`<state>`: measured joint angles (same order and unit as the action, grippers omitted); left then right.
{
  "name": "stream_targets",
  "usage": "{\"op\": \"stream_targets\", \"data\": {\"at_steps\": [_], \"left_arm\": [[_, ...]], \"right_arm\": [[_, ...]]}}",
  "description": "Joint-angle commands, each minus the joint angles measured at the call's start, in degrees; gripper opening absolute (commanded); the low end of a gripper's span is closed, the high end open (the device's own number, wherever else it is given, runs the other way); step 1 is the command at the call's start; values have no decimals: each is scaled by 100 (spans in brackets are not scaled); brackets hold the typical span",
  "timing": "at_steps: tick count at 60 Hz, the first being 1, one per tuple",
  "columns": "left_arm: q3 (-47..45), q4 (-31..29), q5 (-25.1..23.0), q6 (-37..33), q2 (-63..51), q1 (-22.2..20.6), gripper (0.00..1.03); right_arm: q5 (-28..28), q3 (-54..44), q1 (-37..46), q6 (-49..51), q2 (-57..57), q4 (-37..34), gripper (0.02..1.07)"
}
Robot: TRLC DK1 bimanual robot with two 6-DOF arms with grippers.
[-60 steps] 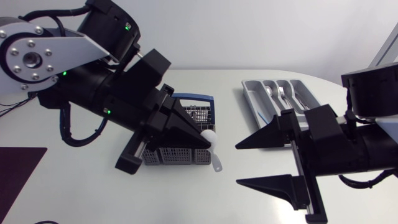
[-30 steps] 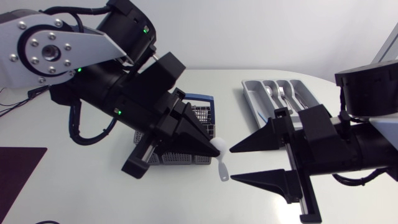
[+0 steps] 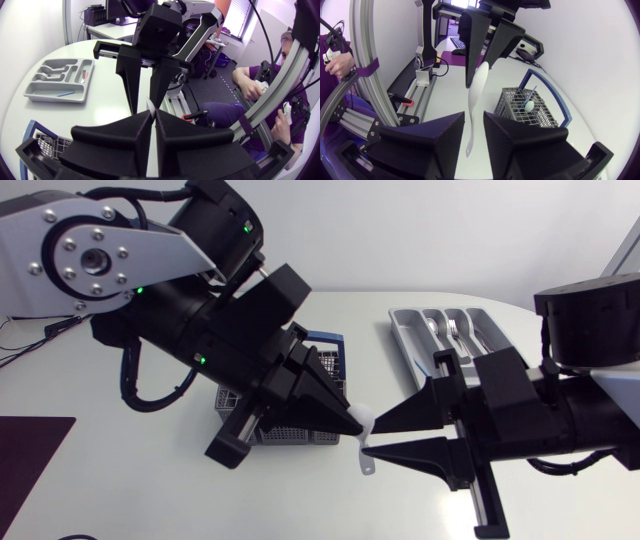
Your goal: Unload the cutlery basket into the drawer organizer.
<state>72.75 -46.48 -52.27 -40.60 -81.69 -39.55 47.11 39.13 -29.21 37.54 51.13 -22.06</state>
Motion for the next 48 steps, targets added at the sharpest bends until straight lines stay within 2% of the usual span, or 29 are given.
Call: {"op": "stream_targets", "data": {"at_steps": [1, 6, 16, 27, 31, 35, 41, 44, 48], "left_arm": [[196, -63, -117, -106, -119, -44, 10], [213, -54, -125, -106, -145, -62, 10], [248, -54, -117, -97, -189, -79, 10], [284, -45, -117, -71, -216, -44, 11], [310, -45, -125, -27, -216, 9, 26], [389, -45, -125, 43, -216, 158, 53], [494, -45, -125, 149, -137, 448, 86], [512, -37, -125, 184, -75, 589, 93], [512, -10, -125, 307, 4, 782, 97]], "right_arm": [[-18, -55, -67, -80, 107, 71, 22], [-27, -64, -76, -71, 160, 71, 20], [-79, -152, -93, -54, 186, 115, 8], [-150, -231, -93, -1, 125, 97, 8], [-167, -257, -85, 34, 116, 62, 8], [-185, -275, -14, 140, 107, -52, 8], [-246, -284, 161, 359, 55, -281, 8], [-255, -284, 320, 518, 19, -448, 8], [-273, -301, 610, 799, -42, -650, 8]]}}
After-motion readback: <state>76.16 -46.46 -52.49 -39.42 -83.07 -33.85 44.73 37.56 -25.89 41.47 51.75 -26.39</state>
